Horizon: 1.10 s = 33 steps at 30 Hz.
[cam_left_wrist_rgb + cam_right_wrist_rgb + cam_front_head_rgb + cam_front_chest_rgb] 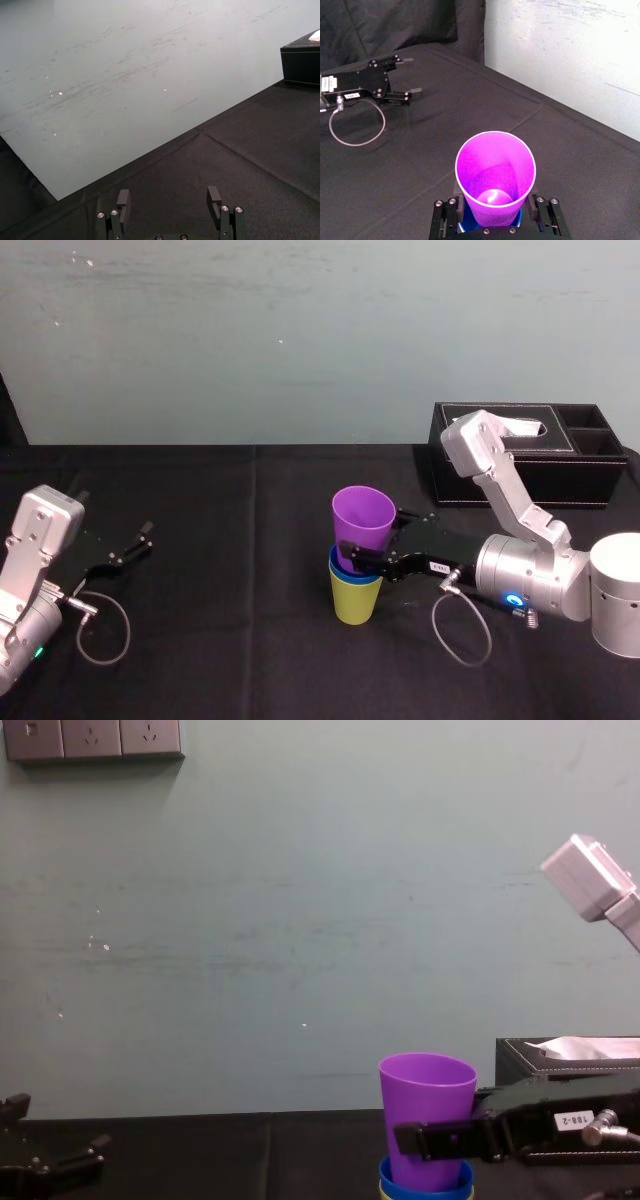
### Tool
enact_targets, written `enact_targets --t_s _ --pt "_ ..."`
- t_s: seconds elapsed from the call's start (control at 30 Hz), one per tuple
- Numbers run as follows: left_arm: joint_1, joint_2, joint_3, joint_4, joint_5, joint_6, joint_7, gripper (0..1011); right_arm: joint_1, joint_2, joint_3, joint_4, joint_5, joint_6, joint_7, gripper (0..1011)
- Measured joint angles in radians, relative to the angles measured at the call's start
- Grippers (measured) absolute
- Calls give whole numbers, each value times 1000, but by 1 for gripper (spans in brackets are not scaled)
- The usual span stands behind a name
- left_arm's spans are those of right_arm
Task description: Stack the three plastic cups sequentially using one hand.
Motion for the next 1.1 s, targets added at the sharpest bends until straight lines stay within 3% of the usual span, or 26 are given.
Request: enact_targets --t_s 0.97,1.1 --pt "0 0 0 0 0 0 0 1000 -11 -18 -4 17 -44 -15 -2 712" --pt "0 0 0 0 0 0 0 1000 -11 -17 -4 17 -44 -15 -2 785"
